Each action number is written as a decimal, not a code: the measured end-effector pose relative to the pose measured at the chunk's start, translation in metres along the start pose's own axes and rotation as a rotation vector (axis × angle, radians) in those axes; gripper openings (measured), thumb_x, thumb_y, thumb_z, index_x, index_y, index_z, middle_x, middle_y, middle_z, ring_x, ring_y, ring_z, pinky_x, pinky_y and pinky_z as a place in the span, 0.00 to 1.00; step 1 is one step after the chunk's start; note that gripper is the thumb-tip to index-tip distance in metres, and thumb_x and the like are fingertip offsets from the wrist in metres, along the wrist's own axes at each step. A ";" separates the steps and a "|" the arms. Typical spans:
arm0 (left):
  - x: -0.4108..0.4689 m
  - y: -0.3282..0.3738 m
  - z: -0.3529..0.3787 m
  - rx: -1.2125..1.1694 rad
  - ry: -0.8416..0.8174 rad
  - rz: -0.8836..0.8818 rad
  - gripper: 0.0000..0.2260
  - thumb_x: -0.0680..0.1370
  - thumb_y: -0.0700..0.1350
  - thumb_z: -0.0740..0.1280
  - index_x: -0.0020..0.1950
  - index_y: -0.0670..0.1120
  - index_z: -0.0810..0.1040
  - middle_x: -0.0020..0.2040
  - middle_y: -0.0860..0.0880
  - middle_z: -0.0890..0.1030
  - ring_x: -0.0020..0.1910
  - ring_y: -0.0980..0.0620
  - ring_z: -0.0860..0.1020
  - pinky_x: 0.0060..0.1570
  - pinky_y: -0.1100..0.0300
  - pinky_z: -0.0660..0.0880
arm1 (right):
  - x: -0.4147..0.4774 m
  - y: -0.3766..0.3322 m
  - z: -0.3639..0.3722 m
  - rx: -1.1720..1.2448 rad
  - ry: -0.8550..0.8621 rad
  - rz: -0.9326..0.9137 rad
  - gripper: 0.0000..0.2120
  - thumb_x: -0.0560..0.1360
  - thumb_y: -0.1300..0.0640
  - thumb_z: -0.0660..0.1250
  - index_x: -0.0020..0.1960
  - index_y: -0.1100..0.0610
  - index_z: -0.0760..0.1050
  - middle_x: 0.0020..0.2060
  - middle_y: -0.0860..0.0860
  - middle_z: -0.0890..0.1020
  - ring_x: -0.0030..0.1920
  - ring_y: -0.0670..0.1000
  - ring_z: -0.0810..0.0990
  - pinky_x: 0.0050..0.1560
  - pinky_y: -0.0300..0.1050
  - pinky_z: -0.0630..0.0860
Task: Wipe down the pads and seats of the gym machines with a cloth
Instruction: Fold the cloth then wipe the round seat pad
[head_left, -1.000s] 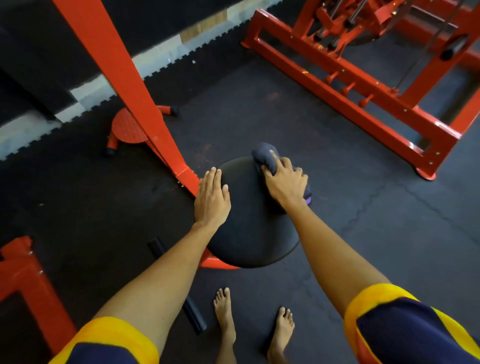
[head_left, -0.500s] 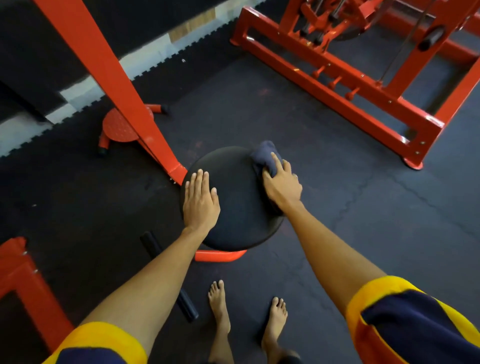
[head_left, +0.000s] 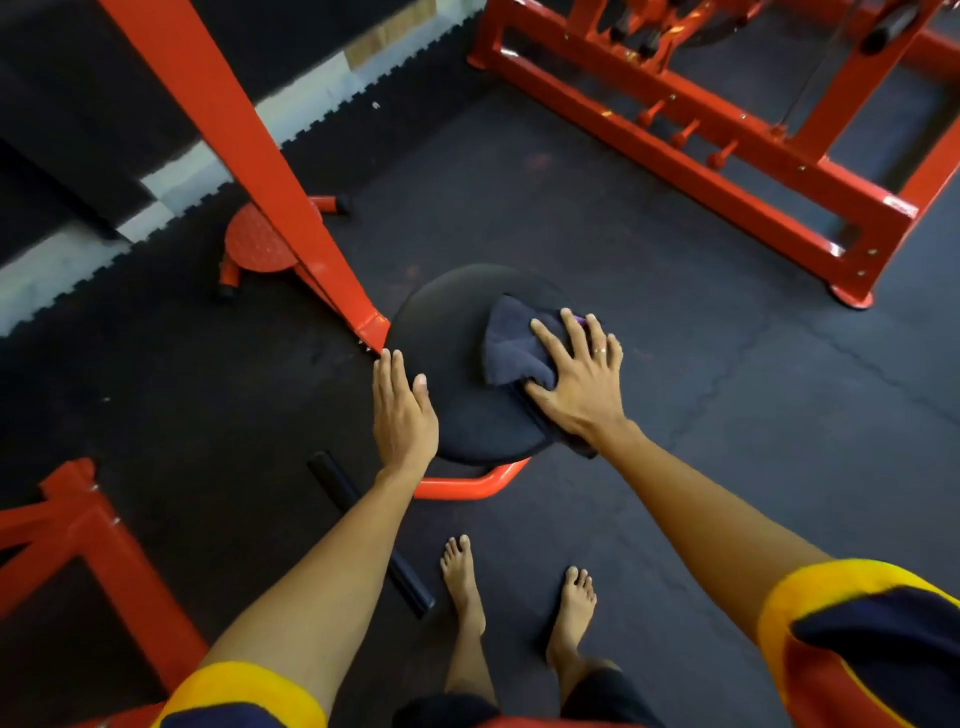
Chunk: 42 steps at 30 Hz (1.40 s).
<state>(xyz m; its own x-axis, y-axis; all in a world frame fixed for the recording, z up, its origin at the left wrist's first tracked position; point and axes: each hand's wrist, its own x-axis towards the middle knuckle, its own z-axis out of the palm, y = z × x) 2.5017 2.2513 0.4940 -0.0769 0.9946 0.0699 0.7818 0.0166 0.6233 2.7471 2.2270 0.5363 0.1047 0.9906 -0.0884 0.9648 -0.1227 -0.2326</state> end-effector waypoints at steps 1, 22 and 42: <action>-0.002 -0.001 -0.002 -0.040 0.003 -0.002 0.24 0.86 0.48 0.55 0.78 0.36 0.63 0.80 0.40 0.62 0.80 0.42 0.58 0.79 0.53 0.56 | 0.004 -0.014 0.003 -0.001 -0.012 -0.011 0.38 0.72 0.32 0.55 0.81 0.38 0.58 0.82 0.52 0.57 0.80 0.66 0.53 0.77 0.68 0.49; -0.013 -0.036 -0.015 -0.322 -0.071 0.002 0.26 0.81 0.31 0.60 0.79 0.35 0.59 0.80 0.39 0.59 0.79 0.44 0.60 0.71 0.76 0.51 | -0.032 -0.116 0.026 -0.050 -0.101 -0.334 0.33 0.72 0.42 0.59 0.78 0.40 0.66 0.80 0.52 0.64 0.76 0.70 0.62 0.71 0.68 0.63; -0.012 -0.013 -0.023 -0.391 0.045 -0.345 0.17 0.84 0.37 0.60 0.73 0.39 0.71 0.67 0.37 0.78 0.65 0.38 0.77 0.55 0.62 0.67 | -0.032 -0.084 0.022 0.026 -0.108 -0.560 0.32 0.70 0.42 0.63 0.73 0.47 0.75 0.77 0.57 0.69 0.75 0.65 0.67 0.71 0.64 0.67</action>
<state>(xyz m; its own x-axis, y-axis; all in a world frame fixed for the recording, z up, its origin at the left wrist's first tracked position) 2.4777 2.2366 0.5031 -0.3222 0.9326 -0.1626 0.4176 0.2942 0.8597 2.6574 2.2043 0.5375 -0.4477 0.8932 -0.0428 0.8594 0.4166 -0.2965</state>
